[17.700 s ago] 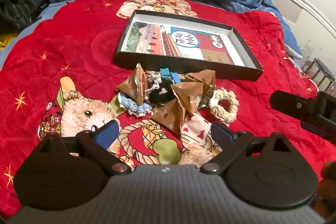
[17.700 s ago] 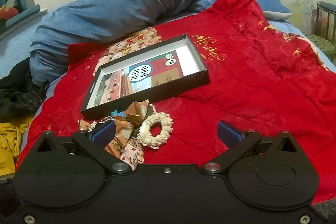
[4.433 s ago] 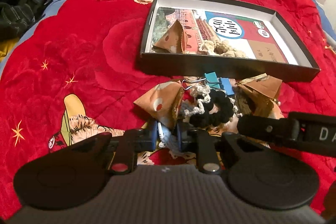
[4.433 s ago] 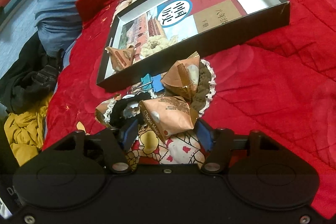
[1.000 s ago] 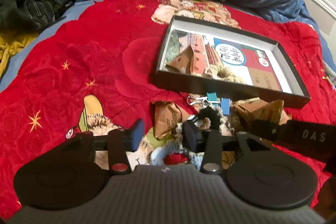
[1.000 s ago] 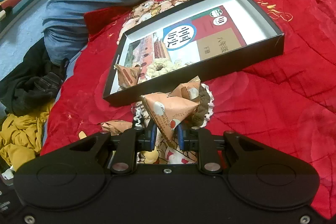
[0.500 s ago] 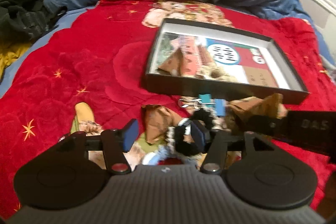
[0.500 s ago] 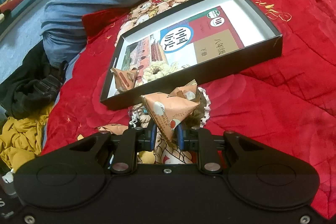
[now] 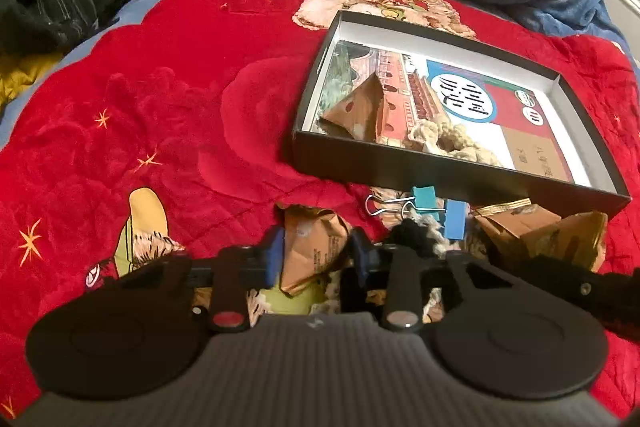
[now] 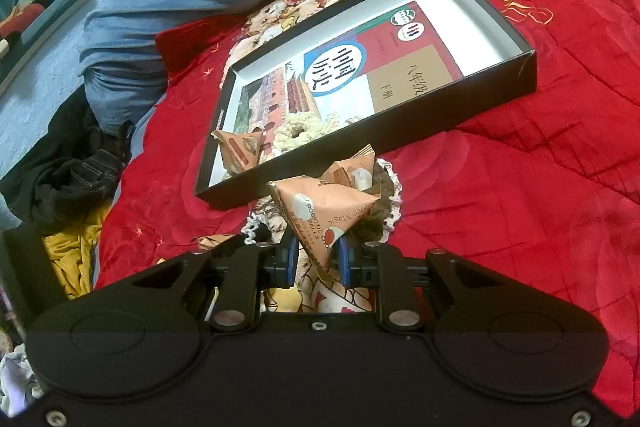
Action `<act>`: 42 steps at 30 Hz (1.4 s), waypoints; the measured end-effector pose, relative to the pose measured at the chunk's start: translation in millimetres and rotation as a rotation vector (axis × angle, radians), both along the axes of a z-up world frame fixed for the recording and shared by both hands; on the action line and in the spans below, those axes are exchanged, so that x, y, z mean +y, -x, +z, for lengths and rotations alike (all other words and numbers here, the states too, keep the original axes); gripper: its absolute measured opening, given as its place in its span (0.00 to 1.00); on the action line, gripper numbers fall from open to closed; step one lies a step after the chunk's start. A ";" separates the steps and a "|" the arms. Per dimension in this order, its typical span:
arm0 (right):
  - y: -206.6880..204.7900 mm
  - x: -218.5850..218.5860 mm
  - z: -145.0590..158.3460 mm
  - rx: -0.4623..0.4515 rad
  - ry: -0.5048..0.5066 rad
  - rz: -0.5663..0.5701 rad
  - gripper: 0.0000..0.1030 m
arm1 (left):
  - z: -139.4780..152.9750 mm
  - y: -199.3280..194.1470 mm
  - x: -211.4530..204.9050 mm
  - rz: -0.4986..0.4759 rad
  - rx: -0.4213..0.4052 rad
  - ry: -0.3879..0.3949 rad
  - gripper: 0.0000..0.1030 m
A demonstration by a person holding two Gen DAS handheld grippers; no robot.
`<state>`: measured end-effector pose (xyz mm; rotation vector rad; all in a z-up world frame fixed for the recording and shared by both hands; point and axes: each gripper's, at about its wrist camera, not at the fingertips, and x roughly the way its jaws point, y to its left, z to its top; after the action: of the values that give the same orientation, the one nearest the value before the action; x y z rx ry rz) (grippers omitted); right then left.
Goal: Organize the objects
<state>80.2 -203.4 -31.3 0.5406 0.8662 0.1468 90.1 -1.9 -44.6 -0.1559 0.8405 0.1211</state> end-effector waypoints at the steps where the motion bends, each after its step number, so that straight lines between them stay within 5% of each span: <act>1: 0.0 1.1 0.2 -0.002 0.005 0.001 0.19 | 0.1 0.0 0.0 0.001 0.003 -0.004 0.32; 15: 4.2 7.5 16.1 -0.087 0.041 0.006 0.19 | 23.1 10.7 8.2 0.062 -0.100 -0.040 0.31; 31: -11.3 5.5 38.5 -0.180 0.062 0.008 0.19 | 56.9 26.4 7.1 -0.017 -0.306 0.045 0.31; 42: -17.5 -6.7 91.7 -0.287 0.082 0.029 0.19 | 85.1 29.6 11.2 -0.037 -0.412 0.077 0.31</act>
<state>97.6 -210.0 60.4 0.4176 0.5978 0.2088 60.5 9.3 40.6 -0.2285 0.4372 0.0200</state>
